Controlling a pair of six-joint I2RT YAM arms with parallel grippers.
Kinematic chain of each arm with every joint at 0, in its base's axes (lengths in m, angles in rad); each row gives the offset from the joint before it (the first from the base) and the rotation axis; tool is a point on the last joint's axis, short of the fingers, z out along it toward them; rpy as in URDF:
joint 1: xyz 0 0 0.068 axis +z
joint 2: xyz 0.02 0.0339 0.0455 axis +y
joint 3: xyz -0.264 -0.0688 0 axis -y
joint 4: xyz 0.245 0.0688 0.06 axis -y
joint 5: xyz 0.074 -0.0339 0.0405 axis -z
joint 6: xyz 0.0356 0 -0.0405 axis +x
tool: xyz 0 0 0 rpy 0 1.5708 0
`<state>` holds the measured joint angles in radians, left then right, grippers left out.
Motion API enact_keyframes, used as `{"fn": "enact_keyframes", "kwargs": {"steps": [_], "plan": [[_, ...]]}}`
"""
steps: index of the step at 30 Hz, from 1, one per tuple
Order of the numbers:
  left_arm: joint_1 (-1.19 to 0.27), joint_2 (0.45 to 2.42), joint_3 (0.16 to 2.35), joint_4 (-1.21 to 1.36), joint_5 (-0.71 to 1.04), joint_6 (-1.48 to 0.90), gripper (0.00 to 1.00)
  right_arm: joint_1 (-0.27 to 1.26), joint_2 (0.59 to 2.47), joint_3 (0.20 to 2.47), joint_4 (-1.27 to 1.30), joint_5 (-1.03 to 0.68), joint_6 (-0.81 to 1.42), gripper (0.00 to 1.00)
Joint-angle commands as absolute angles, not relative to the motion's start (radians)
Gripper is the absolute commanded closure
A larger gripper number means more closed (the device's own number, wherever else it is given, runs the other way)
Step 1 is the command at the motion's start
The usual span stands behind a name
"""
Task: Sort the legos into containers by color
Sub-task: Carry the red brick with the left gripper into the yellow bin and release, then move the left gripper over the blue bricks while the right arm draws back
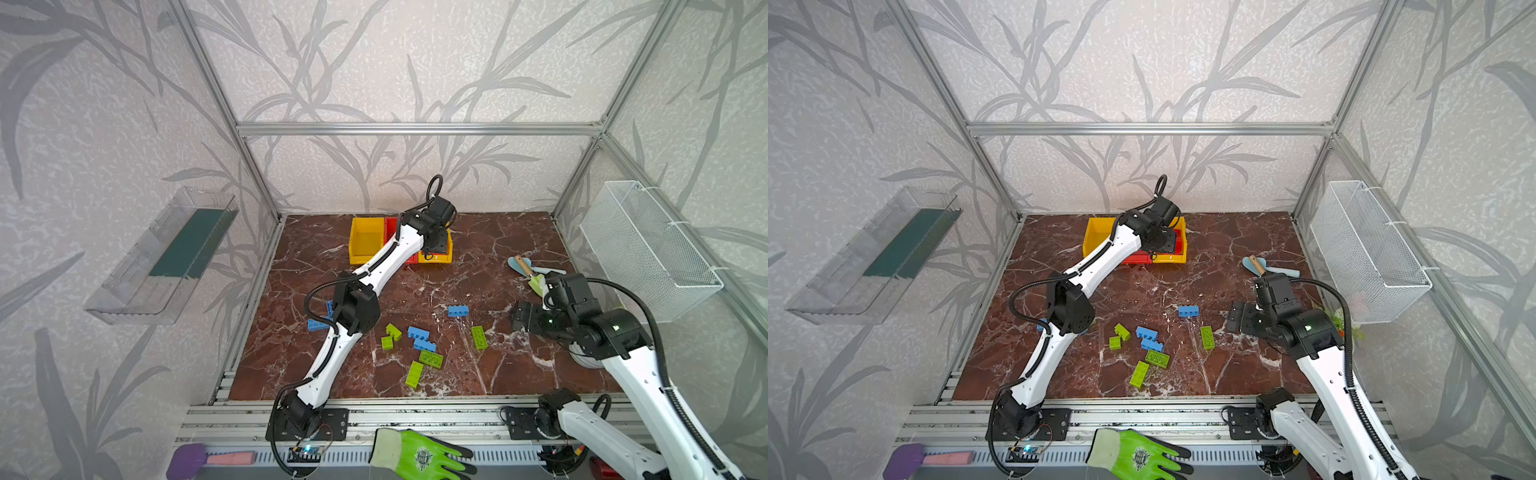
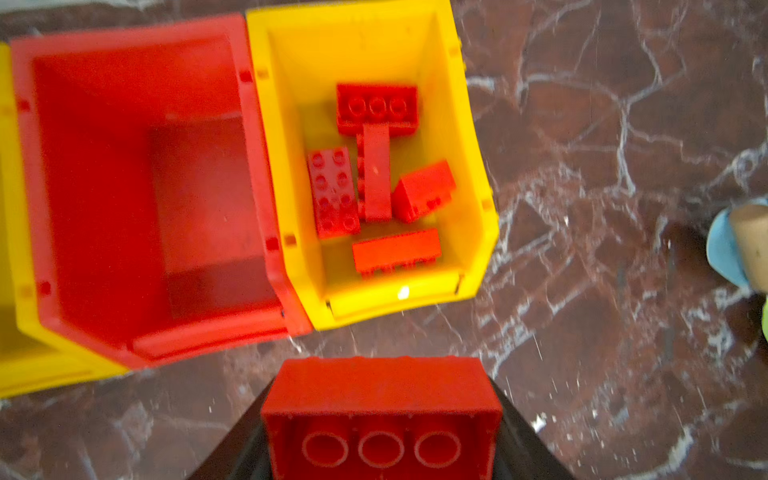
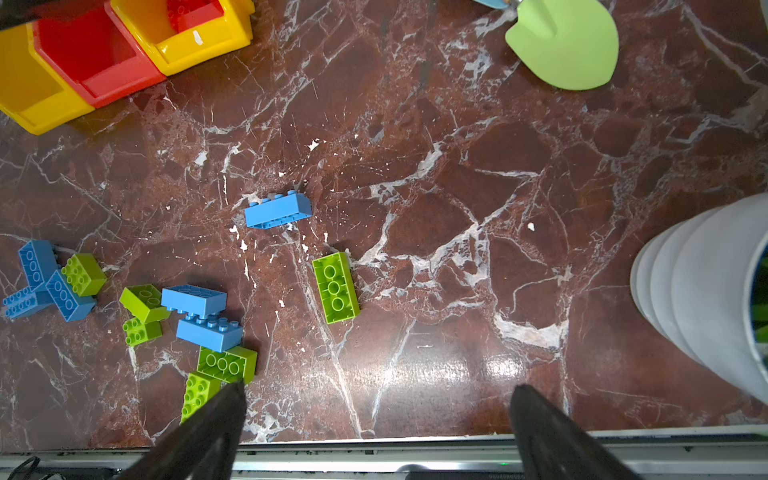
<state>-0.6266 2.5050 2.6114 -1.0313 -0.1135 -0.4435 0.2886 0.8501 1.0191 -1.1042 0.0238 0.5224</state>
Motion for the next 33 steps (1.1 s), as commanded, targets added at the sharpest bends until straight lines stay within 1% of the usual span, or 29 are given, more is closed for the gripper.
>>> {"fn": "enact_keyframes", "kwargs": {"steps": [1,7,11,16,17,18,19,20,22,24,25,30,33], "plan": [[-0.595,2.561,2.681,-1.011,-0.112,-0.392,0.64,0.285,0.851,1.052,-1.095,0.051,0.515,0.01],[-0.555,2.592,2.681,-0.855,-0.054,-0.418,0.62,0.285,0.854,1.062,-1.109,0.082,0.518,0.01],[-0.554,2.603,2.686,-0.780,0.002,-0.424,0.62,0.285,0.862,1.066,-1.116,0.096,0.523,0.01],[-0.554,2.616,2.688,-0.725,0.006,-0.433,0.60,0.286,0.879,1.071,-1.114,0.097,0.532,0.01],[-0.555,2.621,2.688,-0.716,0.003,-0.429,0.56,0.285,0.885,1.075,-1.114,0.097,0.534,0.01],[-0.554,2.624,2.688,-0.711,-0.004,-0.428,0.47,0.285,0.888,1.081,-1.116,0.098,0.534,0.01],[-0.555,2.627,2.688,-0.698,-0.014,-0.428,0.35,0.285,0.893,1.089,-1.118,0.103,0.533,0.01],[-0.553,2.634,2.690,-0.686,-0.025,-0.428,0.27,0.285,0.899,1.099,-1.123,0.108,0.532,0.01],[-0.551,2.644,2.698,-0.666,-0.031,-0.436,0.13,0.285,0.905,1.119,-1.131,0.119,0.529,0.01],[-0.550,2.656,2.723,-0.664,-0.023,-0.437,0.03,0.285,0.910,1.135,-1.136,0.125,0.522,0.01],[-0.550,2.658,2.734,-0.661,-0.014,-0.436,0.01,0.285,0.915,1.143,-1.139,0.129,0.518,0.01],[-0.551,2.621,2.737,-0.644,0.033,-0.433,0.01,0.285,0.938,1.149,-1.136,0.130,0.517,0.01],[-0.552,2.572,2.722,-0.678,0.057,-0.455,0.01,0.285,0.966,1.135,-1.128,0.111,0.512,0.01]]}}
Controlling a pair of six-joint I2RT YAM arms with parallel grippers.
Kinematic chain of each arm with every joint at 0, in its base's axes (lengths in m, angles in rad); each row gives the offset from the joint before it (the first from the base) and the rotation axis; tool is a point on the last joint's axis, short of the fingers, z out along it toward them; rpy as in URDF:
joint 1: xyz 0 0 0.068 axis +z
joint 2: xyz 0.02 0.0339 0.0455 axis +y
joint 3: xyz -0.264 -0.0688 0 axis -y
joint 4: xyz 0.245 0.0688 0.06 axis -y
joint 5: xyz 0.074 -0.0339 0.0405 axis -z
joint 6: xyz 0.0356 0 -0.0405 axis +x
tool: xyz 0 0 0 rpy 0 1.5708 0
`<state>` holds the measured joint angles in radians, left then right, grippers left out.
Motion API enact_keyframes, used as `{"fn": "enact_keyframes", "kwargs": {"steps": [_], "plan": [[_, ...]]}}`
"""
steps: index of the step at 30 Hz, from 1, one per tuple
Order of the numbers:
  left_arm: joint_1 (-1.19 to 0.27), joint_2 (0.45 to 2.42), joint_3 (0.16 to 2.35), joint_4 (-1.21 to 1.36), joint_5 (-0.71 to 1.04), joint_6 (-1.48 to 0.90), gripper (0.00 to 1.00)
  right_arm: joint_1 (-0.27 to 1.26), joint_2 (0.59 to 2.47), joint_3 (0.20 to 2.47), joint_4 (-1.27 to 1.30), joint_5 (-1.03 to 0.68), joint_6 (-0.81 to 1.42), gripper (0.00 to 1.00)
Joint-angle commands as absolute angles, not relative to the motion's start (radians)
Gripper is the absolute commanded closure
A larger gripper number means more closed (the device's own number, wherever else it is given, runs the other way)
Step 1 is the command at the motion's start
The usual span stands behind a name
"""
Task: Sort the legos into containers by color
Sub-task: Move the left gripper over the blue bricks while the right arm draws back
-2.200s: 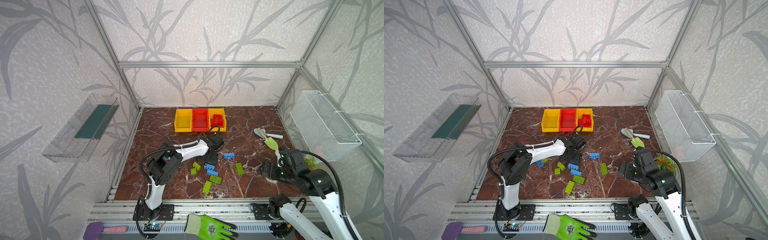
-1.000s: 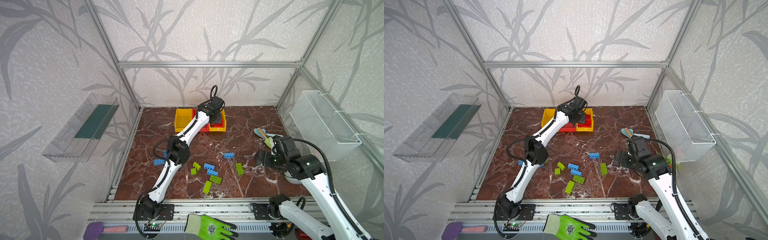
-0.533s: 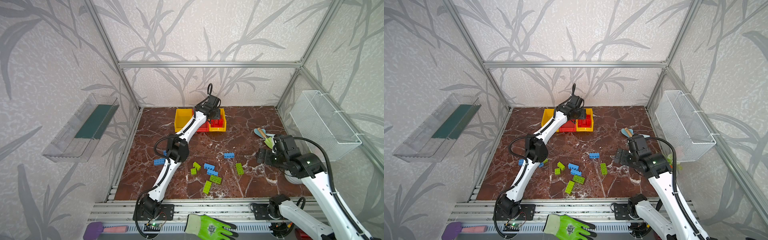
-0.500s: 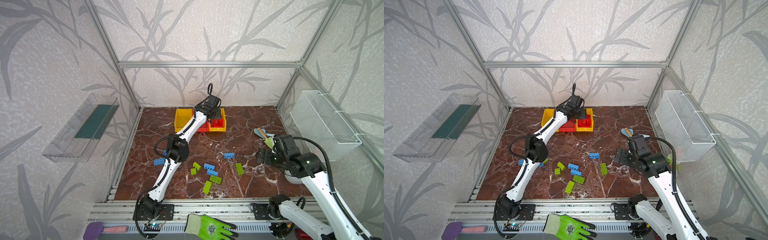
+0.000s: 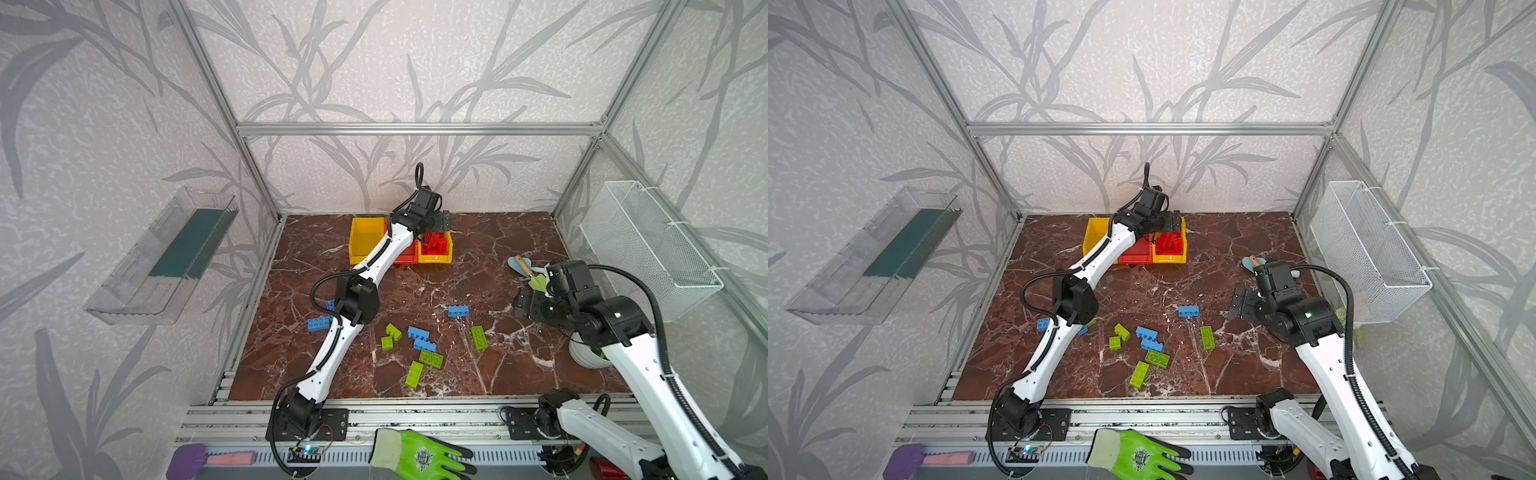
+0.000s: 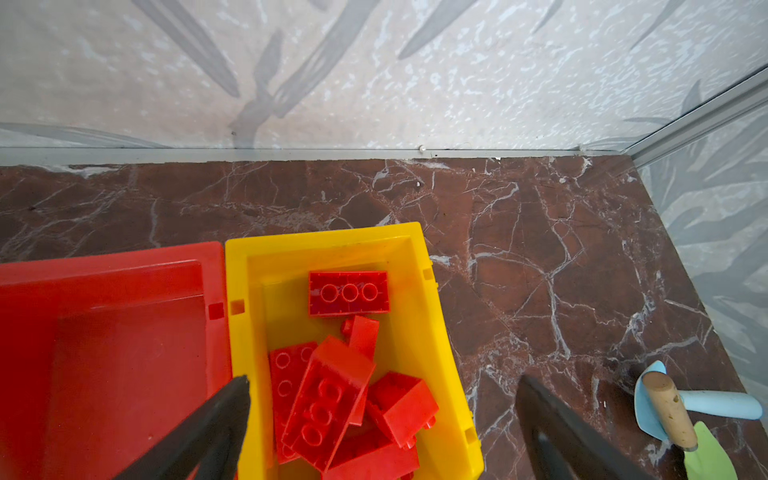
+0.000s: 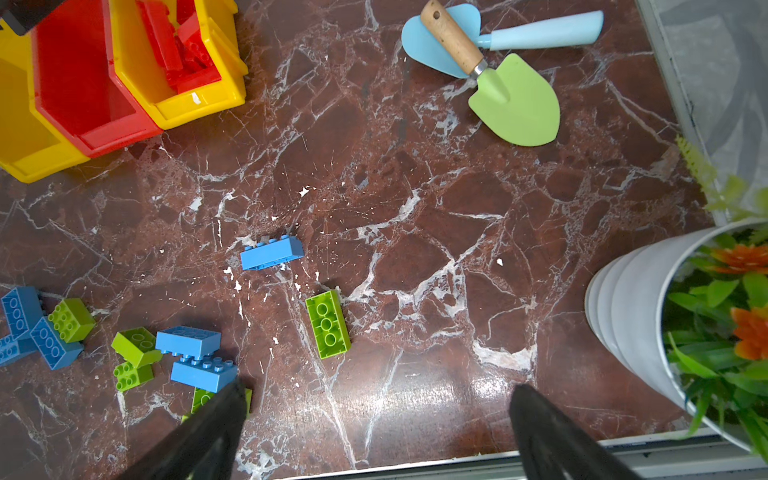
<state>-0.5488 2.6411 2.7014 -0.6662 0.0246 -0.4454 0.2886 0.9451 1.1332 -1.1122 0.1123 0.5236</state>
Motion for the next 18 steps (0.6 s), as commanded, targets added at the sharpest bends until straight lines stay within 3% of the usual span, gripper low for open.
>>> {"fn": "enact_keyframes", "kwargs": {"steps": [1,6,13,18], "plan": [[-0.553,2.550,2.708,-0.700,0.075,-0.459,0.01,0.286,0.977,1.132,-1.126,0.103,0.511,0.01],[-0.564,2.390,2.522,-0.858,0.083,-0.434,0.02,0.287,1.006,1.087,-1.072,0.050,0.514,0.01],[-0.620,1.975,1.828,-0.795,0.081,-0.397,0.03,0.288,1.046,1.042,-1.014,0.006,0.487,0.01],[-0.718,1.869,1.659,-0.784,0.090,-0.448,0.03,0.290,1.042,1.017,-0.998,-0.010,0.488,0.01]]}}
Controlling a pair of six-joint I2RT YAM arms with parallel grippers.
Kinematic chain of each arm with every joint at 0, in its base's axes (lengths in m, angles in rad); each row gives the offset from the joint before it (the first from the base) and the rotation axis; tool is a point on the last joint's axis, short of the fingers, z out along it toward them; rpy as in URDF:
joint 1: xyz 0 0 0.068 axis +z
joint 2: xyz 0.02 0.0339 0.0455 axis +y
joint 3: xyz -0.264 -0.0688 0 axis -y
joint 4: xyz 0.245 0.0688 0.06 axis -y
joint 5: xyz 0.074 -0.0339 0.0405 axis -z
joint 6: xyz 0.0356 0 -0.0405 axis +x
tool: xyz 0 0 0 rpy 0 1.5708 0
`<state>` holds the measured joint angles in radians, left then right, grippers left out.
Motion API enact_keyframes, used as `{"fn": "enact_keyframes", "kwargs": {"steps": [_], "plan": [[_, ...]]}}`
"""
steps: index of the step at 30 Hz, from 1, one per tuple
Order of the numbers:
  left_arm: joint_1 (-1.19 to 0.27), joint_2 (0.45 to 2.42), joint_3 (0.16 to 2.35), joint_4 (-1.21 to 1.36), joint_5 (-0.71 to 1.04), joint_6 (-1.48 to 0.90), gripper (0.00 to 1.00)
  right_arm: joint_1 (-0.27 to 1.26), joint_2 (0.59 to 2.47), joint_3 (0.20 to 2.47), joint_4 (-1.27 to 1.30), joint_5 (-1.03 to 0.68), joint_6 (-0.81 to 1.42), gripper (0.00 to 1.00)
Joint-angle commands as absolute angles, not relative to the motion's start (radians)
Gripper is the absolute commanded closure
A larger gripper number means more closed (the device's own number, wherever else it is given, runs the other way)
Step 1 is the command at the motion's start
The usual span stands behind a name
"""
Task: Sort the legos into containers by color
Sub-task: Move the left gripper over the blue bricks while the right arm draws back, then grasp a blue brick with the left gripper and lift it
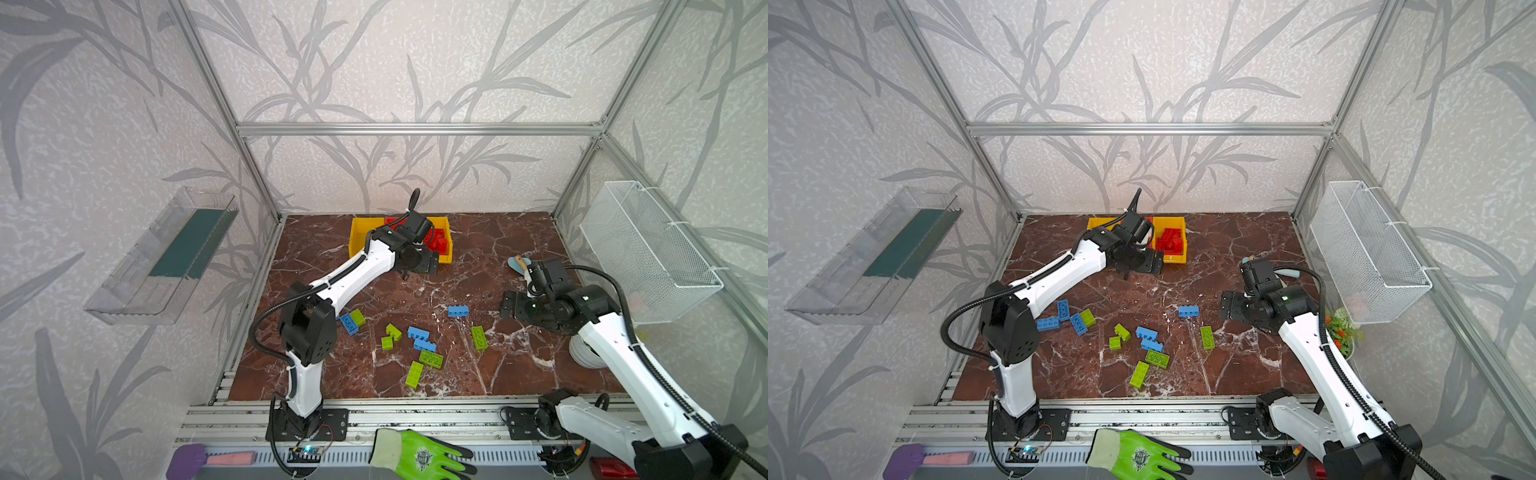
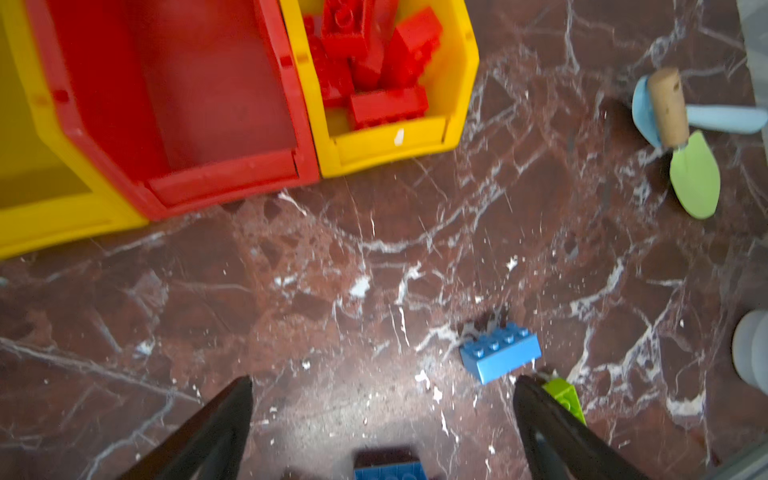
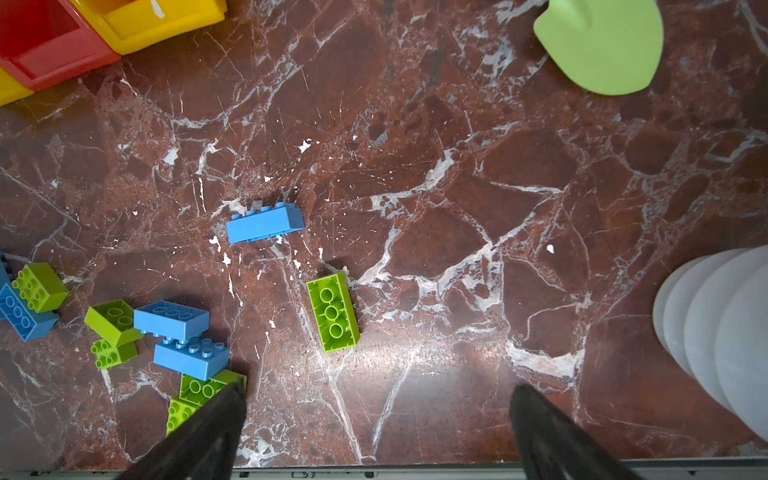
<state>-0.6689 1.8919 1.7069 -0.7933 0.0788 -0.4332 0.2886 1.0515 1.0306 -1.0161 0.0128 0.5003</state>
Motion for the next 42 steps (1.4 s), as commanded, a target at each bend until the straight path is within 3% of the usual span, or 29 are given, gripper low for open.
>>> {"fn": "enact_keyframes", "kwargs": {"steps": [1,10,20,30,34,40,42], "plan": [[-0.751,1.872,1.658,-0.787,0.078,-0.440,0.03,0.290,1.035,1.009,-0.997,-0.016,0.490,0.01],[-0.932,1.980,1.717,-0.805,0.077,-0.199,0.04,0.292,0.817,0.942,-1.140,-0.043,0.549,0.01],[-0.940,2.057,1.668,-0.655,0.036,0.023,0.07,0.291,0.565,0.997,-1.430,-0.005,0.622,0.01],[-0.942,2.240,1.827,-0.668,0.086,0.094,0.17,0.290,0.529,1.070,-1.533,0.024,0.632,0.01],[-0.942,2.277,1.847,-0.670,0.081,0.101,0.28,0.290,0.537,1.078,-1.534,0.029,0.631,0.01],[-0.941,2.300,1.855,-0.686,0.045,0.110,0.68,0.290,0.566,1.073,-1.504,0.026,0.631,0.01],[-0.940,2.288,1.850,-0.692,0.026,0.110,0.75,0.290,0.578,1.070,-1.490,0.025,0.631,0.01]]}}
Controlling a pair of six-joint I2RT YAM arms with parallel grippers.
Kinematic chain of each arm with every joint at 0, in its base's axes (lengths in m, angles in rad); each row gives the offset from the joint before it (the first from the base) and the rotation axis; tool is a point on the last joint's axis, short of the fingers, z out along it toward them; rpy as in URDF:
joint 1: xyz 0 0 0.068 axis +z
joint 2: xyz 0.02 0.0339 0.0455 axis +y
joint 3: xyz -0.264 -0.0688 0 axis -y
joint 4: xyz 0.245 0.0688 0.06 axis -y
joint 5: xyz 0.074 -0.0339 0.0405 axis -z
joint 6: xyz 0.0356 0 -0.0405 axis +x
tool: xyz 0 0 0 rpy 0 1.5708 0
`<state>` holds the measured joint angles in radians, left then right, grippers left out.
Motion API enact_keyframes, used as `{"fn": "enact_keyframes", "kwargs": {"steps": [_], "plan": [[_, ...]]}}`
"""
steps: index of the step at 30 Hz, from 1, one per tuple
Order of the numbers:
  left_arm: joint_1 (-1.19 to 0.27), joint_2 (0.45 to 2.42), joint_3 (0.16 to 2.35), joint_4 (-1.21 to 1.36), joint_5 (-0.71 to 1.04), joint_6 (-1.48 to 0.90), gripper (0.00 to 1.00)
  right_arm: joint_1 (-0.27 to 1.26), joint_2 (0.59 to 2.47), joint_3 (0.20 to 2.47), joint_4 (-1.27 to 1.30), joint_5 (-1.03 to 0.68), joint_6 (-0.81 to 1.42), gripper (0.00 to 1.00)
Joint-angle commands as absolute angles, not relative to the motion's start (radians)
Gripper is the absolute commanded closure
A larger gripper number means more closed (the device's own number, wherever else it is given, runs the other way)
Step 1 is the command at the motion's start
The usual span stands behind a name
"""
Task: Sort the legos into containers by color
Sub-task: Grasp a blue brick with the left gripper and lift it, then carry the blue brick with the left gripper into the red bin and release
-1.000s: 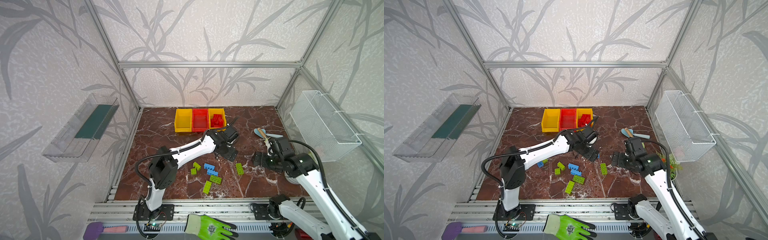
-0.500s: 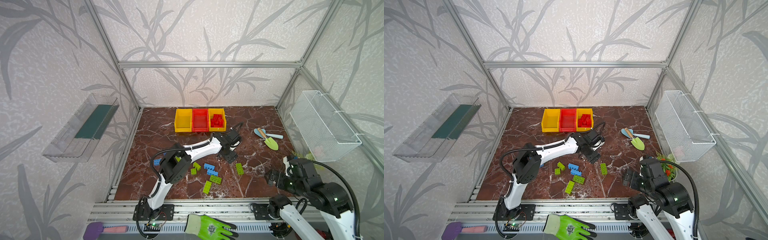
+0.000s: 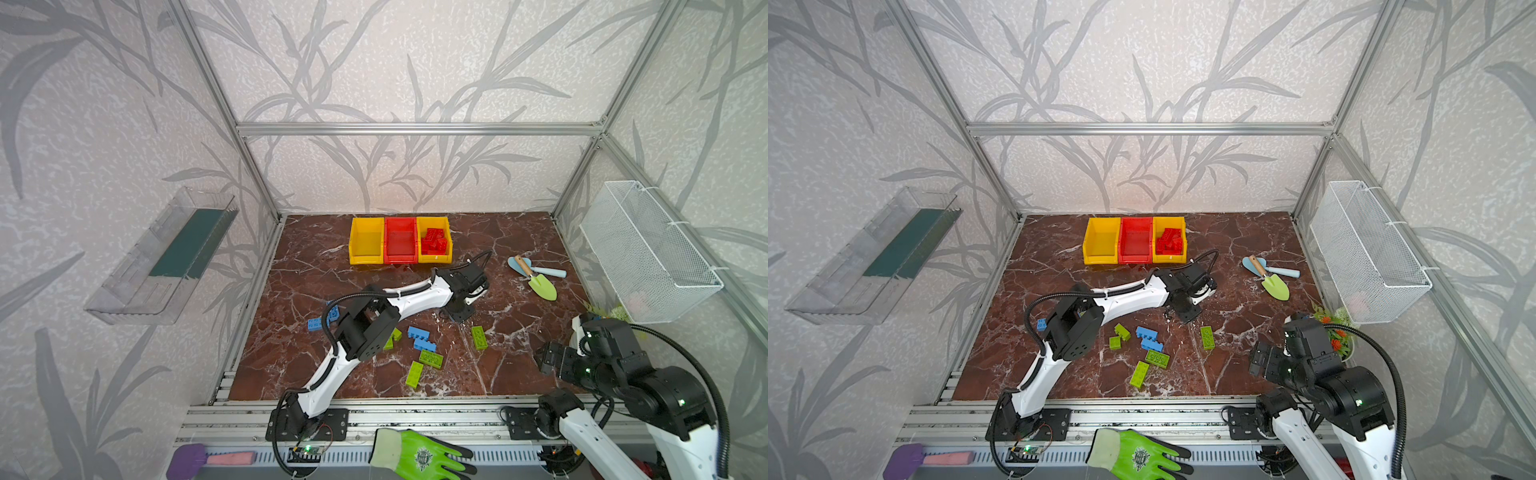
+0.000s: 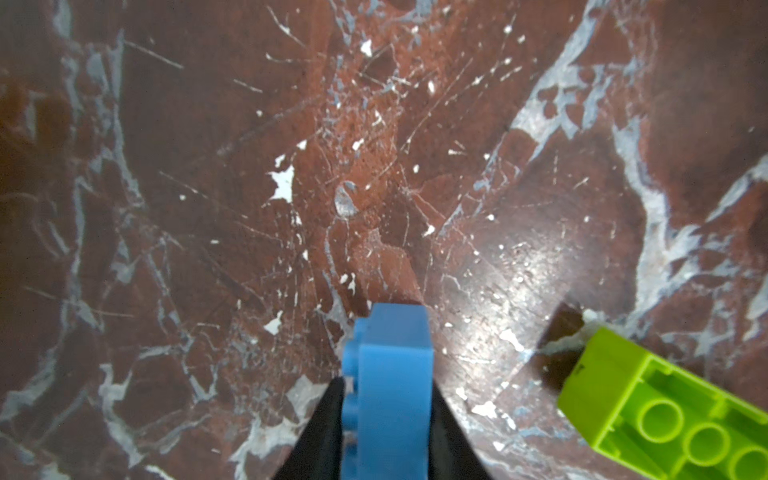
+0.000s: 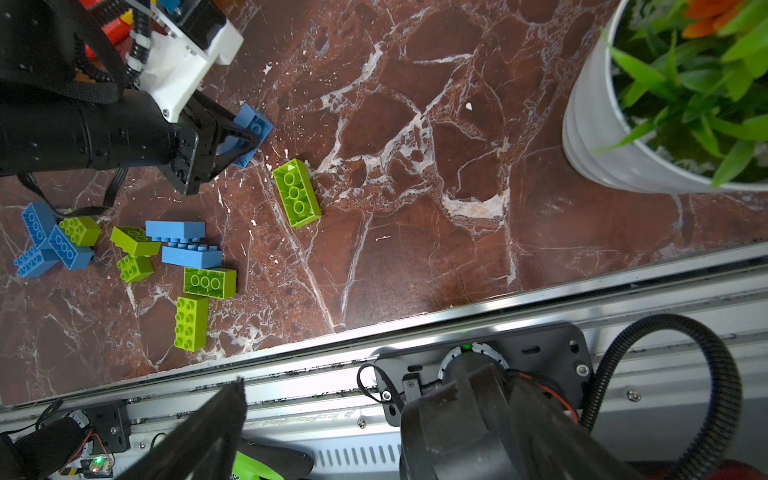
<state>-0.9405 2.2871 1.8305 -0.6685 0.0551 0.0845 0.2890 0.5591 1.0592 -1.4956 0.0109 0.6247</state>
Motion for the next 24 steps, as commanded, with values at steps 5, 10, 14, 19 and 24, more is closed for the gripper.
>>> {"fn": "enact_keyframes", "kwargs": {"steps": [5,10,14,19,24], "plan": [[-0.914,2.221,1.830,-0.713,-0.043,0.083,0.81,0.290,0.624,1.054,-1.429,0.009,0.631,0.01],[-0.808,2.118,1.819,-0.725,-0.059,0.012,0.80,0.291,0.695,1.044,-1.340,-0.008,0.612,0.01],[-0.689,2.102,1.894,-0.770,-0.125,-0.051,0.78,0.291,0.760,1.048,-1.269,-0.007,0.587,0.01],[-0.579,2.230,2.148,-0.907,-0.216,-0.061,0.78,0.291,0.829,1.059,-1.191,-0.011,0.565,0.01],[-0.517,2.432,2.476,-1.054,-0.245,-0.105,0.78,0.290,0.863,1.057,-1.136,0.001,0.561,0.01]]}}
